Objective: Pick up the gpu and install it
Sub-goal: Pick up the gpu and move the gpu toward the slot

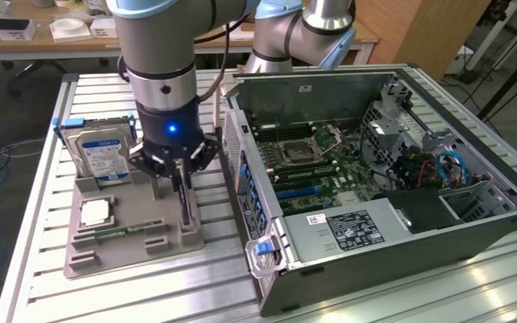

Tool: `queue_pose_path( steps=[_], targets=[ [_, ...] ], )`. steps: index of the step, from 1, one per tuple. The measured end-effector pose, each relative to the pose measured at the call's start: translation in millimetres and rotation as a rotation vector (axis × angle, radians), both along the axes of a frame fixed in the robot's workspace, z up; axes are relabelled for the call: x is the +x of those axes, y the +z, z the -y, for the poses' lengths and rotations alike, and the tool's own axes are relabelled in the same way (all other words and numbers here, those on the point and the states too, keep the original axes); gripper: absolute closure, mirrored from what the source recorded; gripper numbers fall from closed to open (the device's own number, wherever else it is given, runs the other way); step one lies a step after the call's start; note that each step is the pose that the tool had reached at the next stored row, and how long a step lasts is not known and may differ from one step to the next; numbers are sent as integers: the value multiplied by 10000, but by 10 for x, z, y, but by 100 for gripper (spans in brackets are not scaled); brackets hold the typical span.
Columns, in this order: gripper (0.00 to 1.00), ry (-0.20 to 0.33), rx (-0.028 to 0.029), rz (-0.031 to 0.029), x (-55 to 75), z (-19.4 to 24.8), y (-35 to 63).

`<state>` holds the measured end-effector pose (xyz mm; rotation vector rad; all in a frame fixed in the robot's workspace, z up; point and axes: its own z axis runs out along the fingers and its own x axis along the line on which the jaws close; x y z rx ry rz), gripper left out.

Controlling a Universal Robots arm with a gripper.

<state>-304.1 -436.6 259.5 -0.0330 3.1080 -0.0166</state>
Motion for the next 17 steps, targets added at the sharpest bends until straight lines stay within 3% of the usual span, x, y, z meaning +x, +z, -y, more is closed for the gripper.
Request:
queue_pose_path(
  steps=[4, 17],
  targets=[
    [74, 0, -1, 0, 0, 0, 110],
    [74, -17, 0, 0, 0, 0, 703]
  ],
)
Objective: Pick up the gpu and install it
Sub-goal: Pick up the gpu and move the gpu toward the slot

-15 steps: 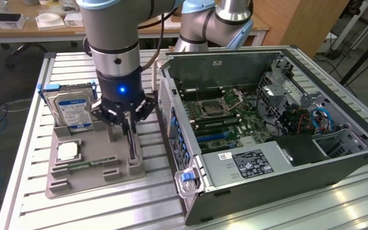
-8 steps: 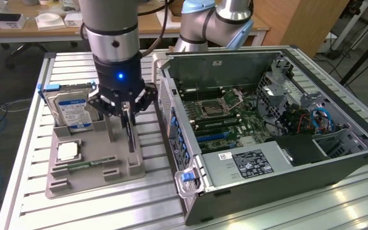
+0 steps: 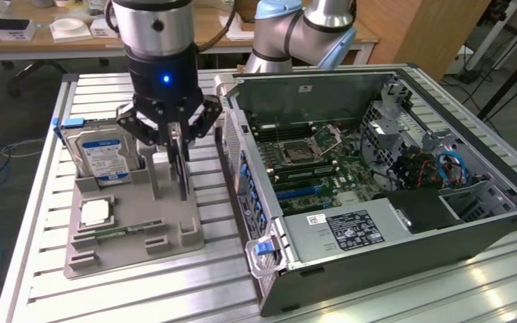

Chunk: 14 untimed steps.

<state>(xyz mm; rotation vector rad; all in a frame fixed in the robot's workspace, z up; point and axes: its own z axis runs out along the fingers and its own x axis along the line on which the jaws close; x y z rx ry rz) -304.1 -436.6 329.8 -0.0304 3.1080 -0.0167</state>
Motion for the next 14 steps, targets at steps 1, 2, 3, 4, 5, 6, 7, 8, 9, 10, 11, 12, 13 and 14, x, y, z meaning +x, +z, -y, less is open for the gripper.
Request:
queue_pose_path(
  steps=[1, 2, 3, 4, 5, 6, 7, 8, 9, 10, 11, 12, 13, 14],
  targets=[
    [74, 0, 0, 1, 0, 0, 43],
    [74, 0, 0, 0, 0, 0, 90],
    [74, -1, 0, 1, 0, 0, 135],
    [74, -1, 0, 0, 0, 0, 179],
    [74, 0, 0, 1, 0, 0, 227],
    [74, 0, -1, 0, 0, 0, 273],
    [74, 0, 0, 0, 0, 0, 318],
    [74, -1, 0, 0, 0, 0, 362],
    [74, 0, 1, 0, 0, 0, 407],
    [74, 0, 0, 0, 0, 0, 453],
    [74, -1, -1, -1, 0, 0, 498],
    [74, 0, 0, 1, 0, 0, 543],
    [74, -1, 0, 0, 0, 0, 589],
    [74, 0, 0, 0, 0, 0, 636]
  ],
)
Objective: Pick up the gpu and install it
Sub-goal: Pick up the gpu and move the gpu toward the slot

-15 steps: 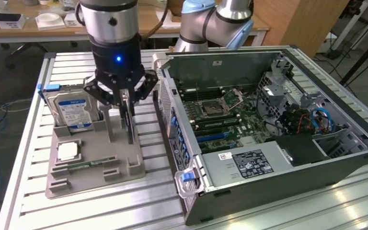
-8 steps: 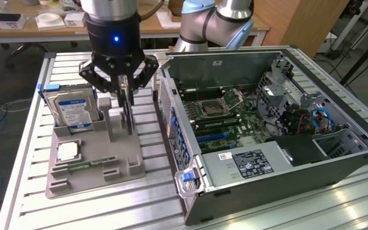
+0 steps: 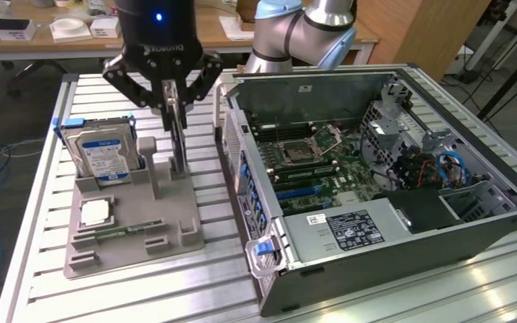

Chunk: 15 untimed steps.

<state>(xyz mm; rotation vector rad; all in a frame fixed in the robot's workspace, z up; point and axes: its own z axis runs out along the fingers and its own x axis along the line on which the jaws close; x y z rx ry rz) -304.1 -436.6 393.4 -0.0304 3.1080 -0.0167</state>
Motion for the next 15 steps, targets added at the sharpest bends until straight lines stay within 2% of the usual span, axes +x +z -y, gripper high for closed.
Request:
queue_pose_path(
  steps=[11, 15],
  targets=[
    [74, 0, 0, 1, 0, 0, 499],
    [74, 1, -3, 3, 0, 0, 509]
  ],
)
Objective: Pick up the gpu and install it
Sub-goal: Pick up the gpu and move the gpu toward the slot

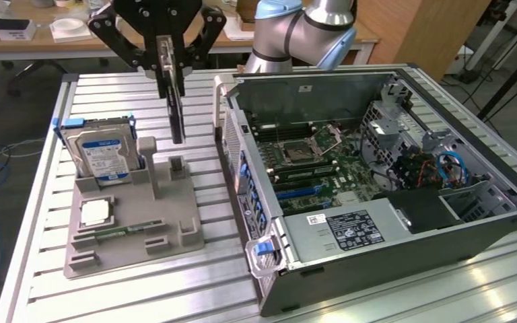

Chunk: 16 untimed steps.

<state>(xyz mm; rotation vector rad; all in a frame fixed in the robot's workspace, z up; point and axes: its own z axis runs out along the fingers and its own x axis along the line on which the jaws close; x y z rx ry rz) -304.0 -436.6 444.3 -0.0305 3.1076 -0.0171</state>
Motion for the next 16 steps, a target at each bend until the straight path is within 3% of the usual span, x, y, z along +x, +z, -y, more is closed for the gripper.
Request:
queue_pose_path(
  steps=[7, 16],
  targets=[
    [74, 0, 0, -1, 52, -4, 0],
    [74, 5, 0, 0, 286, -7, -1]
  ],
)
